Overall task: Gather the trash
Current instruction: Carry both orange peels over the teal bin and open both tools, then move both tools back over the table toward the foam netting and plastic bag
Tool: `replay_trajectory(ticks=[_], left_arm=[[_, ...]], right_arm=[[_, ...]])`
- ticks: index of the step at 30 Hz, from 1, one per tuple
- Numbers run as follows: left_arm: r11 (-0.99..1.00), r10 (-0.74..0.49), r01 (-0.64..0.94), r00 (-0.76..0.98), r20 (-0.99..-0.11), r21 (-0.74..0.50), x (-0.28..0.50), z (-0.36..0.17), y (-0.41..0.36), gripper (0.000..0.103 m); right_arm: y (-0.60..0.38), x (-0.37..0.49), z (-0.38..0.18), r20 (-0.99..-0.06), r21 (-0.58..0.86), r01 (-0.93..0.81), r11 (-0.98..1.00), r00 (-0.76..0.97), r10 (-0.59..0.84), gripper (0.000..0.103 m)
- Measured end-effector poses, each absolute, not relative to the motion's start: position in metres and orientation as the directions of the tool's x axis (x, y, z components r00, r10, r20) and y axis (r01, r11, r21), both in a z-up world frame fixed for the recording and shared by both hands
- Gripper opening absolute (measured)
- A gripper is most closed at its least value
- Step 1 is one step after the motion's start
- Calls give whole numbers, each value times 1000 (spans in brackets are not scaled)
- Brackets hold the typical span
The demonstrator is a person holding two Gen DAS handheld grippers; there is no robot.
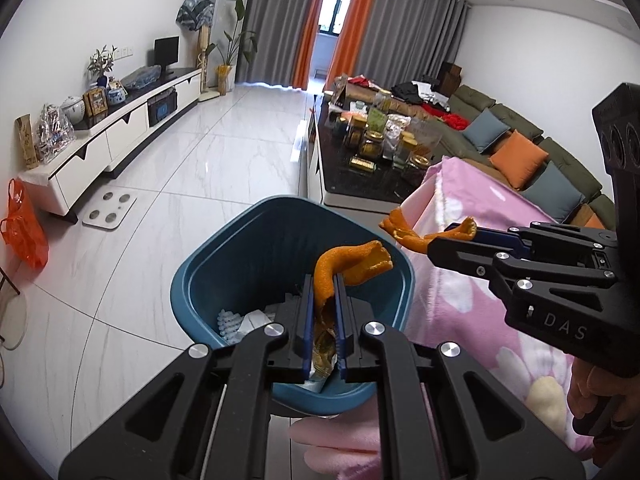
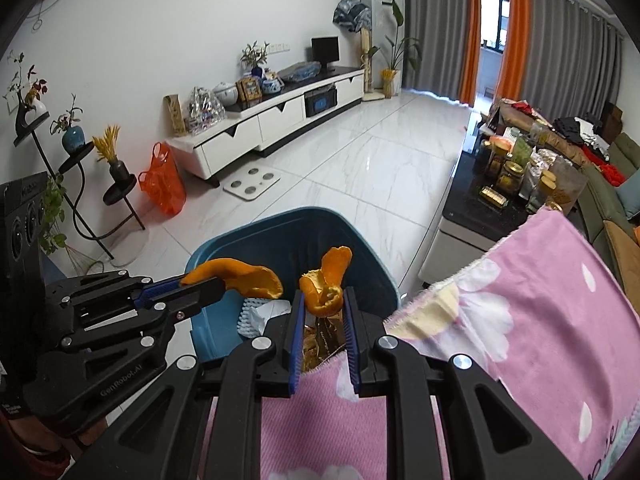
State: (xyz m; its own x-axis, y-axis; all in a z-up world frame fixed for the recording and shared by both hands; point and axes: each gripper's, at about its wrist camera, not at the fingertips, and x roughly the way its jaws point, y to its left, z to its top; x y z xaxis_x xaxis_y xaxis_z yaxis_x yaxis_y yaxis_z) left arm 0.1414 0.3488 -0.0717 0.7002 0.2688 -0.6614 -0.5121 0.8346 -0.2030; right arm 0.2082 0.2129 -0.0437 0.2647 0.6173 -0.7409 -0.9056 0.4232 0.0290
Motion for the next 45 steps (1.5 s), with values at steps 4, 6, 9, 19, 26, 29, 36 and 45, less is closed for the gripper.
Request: replay_trajectory(ticks=[4, 6, 9, 19, 26, 29, 36, 45], left_arm=[[829, 267, -523, 681, -681, -197, 153, -89, 358, 9], [826, 267, -529, 672, -691, -194, 160, -96, 362, 9], [820, 268, -538, 659, -703, -192, 168, -106, 366, 9], [799, 278, -576, 609, -743, -172, 183, -135, 378, 9], [783, 290, -600, 583, -759, -161, 187, -146, 382, 10], [776, 301, -611, 577, -760, -156, 189, -147, 384, 15], [761, 331, -630, 581, -743, -153, 181, -136, 387, 51], [742, 412, -647, 645, -643, -174, 138, -84, 371, 97]], right_arm=[[224, 213, -51, -758, 30, -912, 410, 247, 604, 17], [231, 214, -55, -769, 30, -915, 403, 236, 594, 17], [240, 214, -61, -785, 23, -919, 392, 227, 576, 17], [267, 221, -81, -836, 22, -929, 368, 185, 517, 17], [273, 225, -85, -844, 15, -926, 377, 190, 501, 17], [273, 227, -84, -844, 17, -924, 383, 192, 501, 27], [264, 229, -72, -819, 40, -913, 406, 203, 537, 41], [211, 220, -21, -679, 89, -890, 448, 275, 681, 90]])
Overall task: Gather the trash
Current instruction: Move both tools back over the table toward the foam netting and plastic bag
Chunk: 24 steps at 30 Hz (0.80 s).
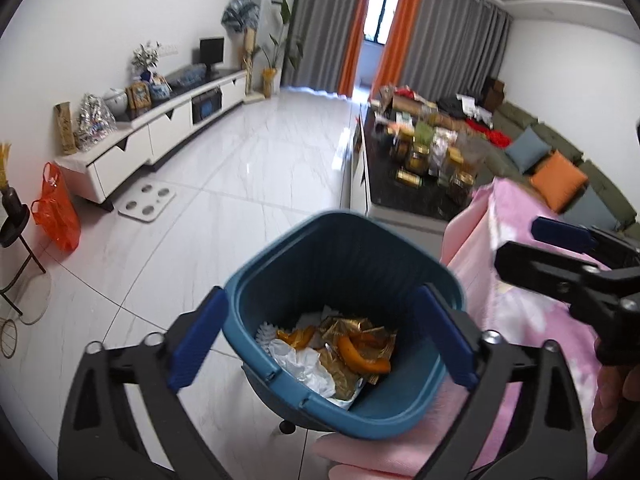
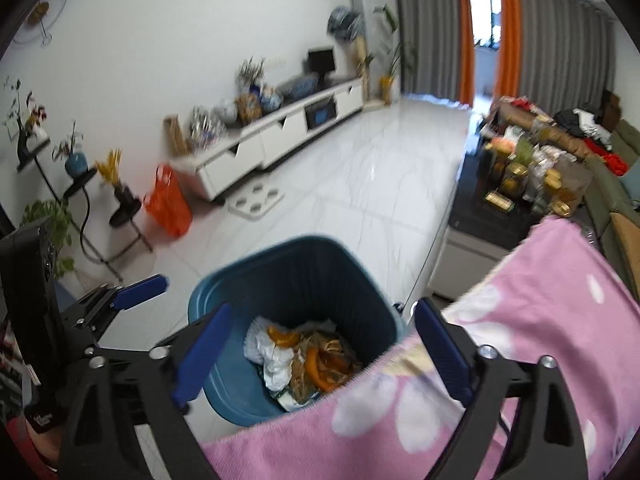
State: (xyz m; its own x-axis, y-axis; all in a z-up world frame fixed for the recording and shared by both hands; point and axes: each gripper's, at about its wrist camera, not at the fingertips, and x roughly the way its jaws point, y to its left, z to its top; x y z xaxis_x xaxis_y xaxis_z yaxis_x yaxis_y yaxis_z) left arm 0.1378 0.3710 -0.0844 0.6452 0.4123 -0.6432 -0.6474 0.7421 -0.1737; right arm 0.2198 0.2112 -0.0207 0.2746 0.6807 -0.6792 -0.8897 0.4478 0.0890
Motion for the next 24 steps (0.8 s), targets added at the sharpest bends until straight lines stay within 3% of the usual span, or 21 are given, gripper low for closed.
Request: replay_trajectory(ticks=[2, 12, 24], left_arm=[[750, 413, -634, 671, -616, -188, 127, -70, 361, 97], [747, 482, -644, 694, -535, -162, 88, -20, 312, 97], [861, 345, -469, 824, -450, -198, 81, 14, 211, 97]], right_arm=[[196, 218, -11, -647, 100, -886, 453, 288, 706, 96], [109, 207, 14, -513, 141, -848, 510, 378, 771, 96], [-14, 172, 21, -378, 109, -751, 651, 574, 726, 96]])
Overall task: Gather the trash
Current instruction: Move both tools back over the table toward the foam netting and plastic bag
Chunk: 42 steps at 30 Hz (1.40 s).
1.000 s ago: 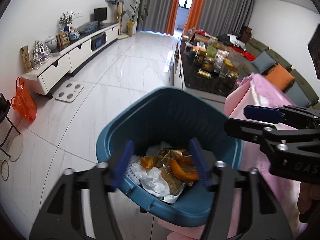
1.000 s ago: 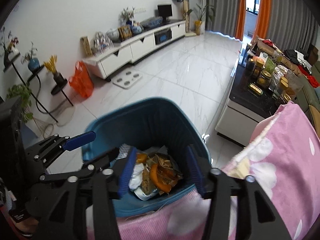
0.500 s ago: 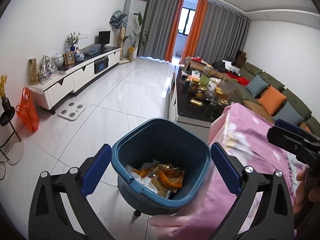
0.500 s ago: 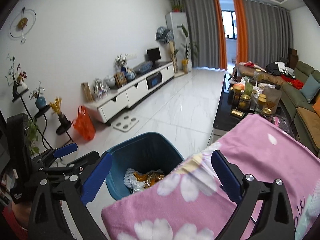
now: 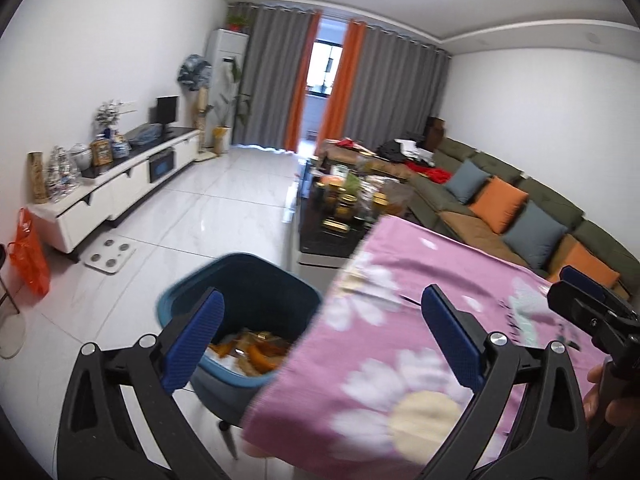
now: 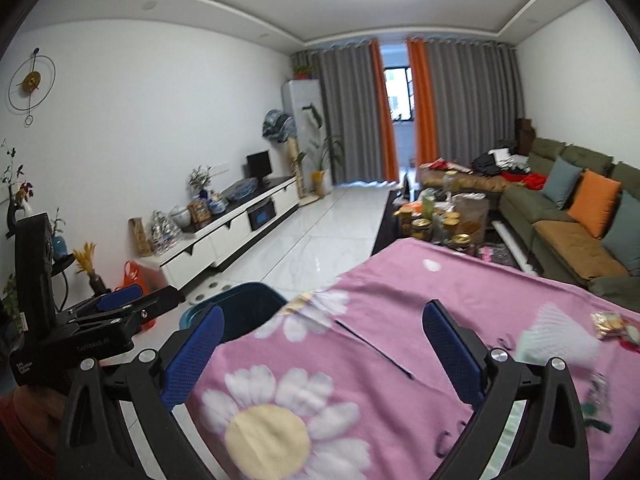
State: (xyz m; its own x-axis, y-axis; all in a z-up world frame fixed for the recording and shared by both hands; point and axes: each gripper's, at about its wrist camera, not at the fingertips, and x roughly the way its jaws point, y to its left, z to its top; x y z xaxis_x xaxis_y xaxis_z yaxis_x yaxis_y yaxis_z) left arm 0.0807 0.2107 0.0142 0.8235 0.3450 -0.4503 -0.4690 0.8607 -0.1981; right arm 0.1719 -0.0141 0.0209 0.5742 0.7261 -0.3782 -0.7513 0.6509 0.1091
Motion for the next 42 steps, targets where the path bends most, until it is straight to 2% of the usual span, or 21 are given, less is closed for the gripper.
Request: replay_trajectory(ticks=[11, 17, 27, 35, 42], left_arm=[[940, 182, -291, 867, -464, -176, 104, 9, 115, 97], [972, 103, -190, 877, -469, -140, 114, 10, 70, 97], [997, -27, -13, 879, -476, -81, 120, 1, 12, 97], [997, -48, 12, 874, -484, -77, 134, 1, 2, 97], [996, -75, 42, 878, -472, -81, 174, 16, 8, 97]], right_arm=[[-115, 132, 10, -281, 45, -619, 784, 745, 605, 96], [-163, 117, 0, -262, 61, -542, 838, 802, 537, 96], [-217, 111, -23, -314, 58, -404, 913, 861, 401, 96], [-226, 125, -26, -350, 24, -362, 932, 870, 347, 96], [-218, 169, -30, -447, -1, -351, 937, 838, 313, 96]])
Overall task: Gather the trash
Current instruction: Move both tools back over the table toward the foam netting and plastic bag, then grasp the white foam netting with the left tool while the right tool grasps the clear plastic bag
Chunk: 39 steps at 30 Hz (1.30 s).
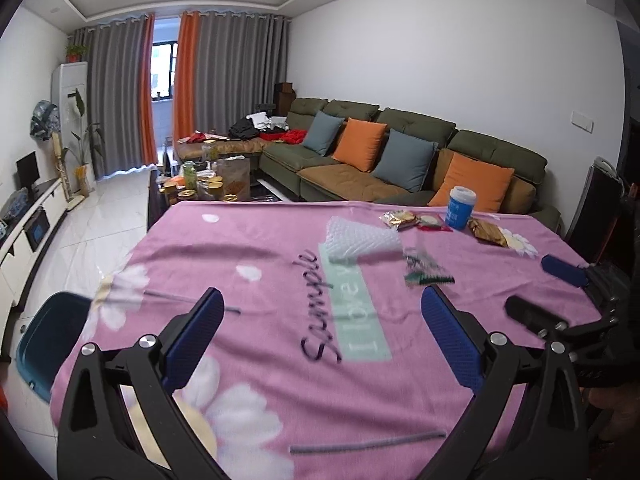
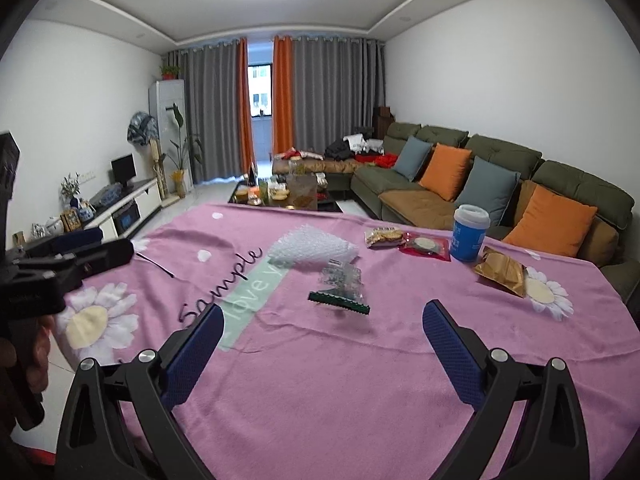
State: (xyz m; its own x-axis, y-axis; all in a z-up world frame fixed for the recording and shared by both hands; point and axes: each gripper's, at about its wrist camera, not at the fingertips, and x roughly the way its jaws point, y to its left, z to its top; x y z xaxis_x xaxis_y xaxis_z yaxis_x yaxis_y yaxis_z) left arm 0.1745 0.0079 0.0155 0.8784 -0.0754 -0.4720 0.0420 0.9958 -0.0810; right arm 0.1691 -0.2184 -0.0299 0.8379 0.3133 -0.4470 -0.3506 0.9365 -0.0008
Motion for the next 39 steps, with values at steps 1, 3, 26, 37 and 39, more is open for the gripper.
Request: replay_trajectory(ticks=[1, 3, 26, 37, 39], left_arm=[[995, -86, 50, 877, -473, -87, 182, 18, 9, 97], [994, -96, 62, 873, -478, -88, 201, 21, 10, 97], [974, -222, 113, 671, -707, -198, 419, -49, -10, 97], [958, -280, 116, 588, -759, -263, 456, -84, -36, 96], [961, -269, 115, 594, -758, -251, 455, -85, -40, 85]], right_arm=[[-217, 179, -31, -465, -1, -349, 937, 830, 309, 96], [-215, 198, -34, -496, -2, -350, 937, 813, 303, 96], [-202, 318, -80, -697, 168, -314, 934, 633, 338, 76], [-209, 323, -85, -704, 234, -319, 918, 596, 386, 48], [-210, 322, -85, -702, 243, -319, 916, 594, 393, 48]])
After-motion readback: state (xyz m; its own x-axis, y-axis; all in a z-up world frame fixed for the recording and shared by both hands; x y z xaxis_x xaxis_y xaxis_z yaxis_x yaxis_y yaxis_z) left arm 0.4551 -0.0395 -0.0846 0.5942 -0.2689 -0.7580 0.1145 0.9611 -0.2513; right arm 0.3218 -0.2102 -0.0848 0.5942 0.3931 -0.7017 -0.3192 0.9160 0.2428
